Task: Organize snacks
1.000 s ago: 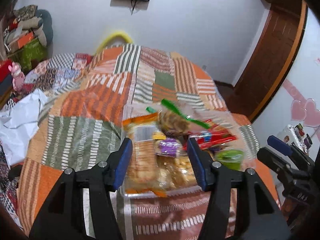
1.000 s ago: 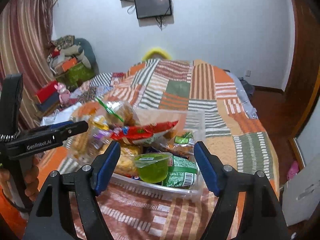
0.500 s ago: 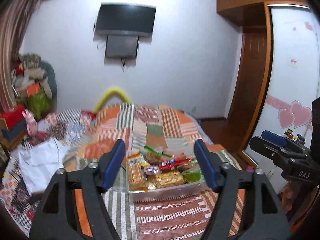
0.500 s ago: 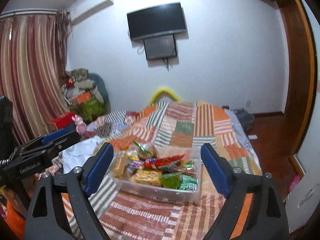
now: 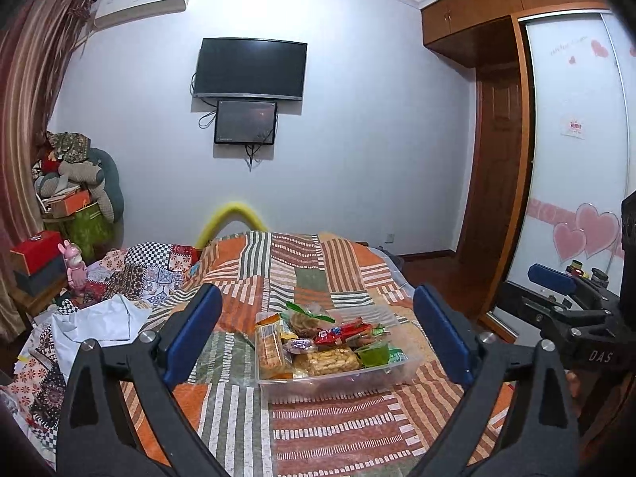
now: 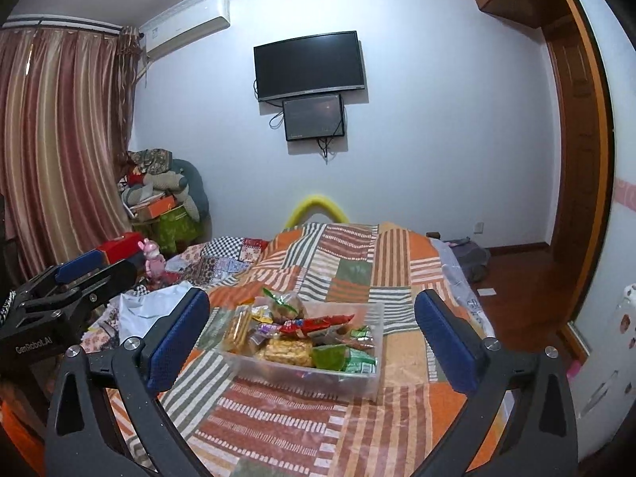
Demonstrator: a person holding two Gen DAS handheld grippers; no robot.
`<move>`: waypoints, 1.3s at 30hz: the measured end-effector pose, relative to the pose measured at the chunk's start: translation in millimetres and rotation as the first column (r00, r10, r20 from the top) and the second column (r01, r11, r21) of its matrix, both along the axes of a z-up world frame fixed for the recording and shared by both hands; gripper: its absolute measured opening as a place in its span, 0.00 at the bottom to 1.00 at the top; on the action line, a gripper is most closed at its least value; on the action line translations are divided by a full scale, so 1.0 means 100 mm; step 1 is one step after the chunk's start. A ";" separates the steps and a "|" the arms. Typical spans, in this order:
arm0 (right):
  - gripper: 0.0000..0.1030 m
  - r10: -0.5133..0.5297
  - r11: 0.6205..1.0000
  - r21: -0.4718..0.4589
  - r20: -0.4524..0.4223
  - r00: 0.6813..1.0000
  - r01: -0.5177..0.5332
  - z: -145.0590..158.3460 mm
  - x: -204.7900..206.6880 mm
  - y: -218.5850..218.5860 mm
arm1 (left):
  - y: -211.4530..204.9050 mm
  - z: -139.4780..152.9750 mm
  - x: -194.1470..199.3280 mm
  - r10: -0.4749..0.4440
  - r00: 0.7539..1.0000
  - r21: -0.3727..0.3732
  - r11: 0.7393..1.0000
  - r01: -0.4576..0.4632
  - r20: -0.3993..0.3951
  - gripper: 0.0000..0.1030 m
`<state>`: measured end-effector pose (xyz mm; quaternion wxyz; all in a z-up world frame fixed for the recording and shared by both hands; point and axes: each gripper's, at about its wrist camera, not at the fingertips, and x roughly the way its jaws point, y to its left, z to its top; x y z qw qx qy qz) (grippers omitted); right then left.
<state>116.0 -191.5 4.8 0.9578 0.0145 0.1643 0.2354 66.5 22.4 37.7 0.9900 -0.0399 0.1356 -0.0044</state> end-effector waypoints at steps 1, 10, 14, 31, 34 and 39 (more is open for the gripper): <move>1.00 -0.001 1.000 0.001 0.000 1.000 0.001 -0.01 -0.01 0.00 | 0.00 0.00 0.00 0.000 1.000 -0.001 1.000 0.000 0.000 0.95; 1.00 -0.002 1.000 0.004 0.000 1.000 0.002 -0.01 0.00 0.00 | -0.03 -0.02 -0.02 -0.004 1.000 0.009 1.000 0.005 -0.004 0.96; 1.00 -0.001 1.000 0.004 -0.001 1.000 0.001 -0.02 -0.04 -0.02 | -0.04 -0.04 -0.02 -0.001 1.000 0.012 1.000 0.001 -0.005 0.98; 1.00 -0.011 1.000 -0.004 -0.002 1.000 0.011 -0.02 -0.07 -0.04 | -0.05 -0.06 -0.02 0.002 1.000 0.013 1.000 -0.002 -0.005 1.00; 1.00 -0.012 1.000 -0.002 -0.004 1.000 0.012 -0.01 -0.07 -0.05 | -0.05 -0.06 -0.02 0.001 1.000 0.012 1.000 -0.001 -0.005 1.00; 1.00 -0.014 1.000 0.000 -0.009 1.000 0.014 -0.01 -0.07 -0.05 | -0.06 -0.06 -0.01 -0.003 1.000 0.013 1.000 0.003 -0.010 1.00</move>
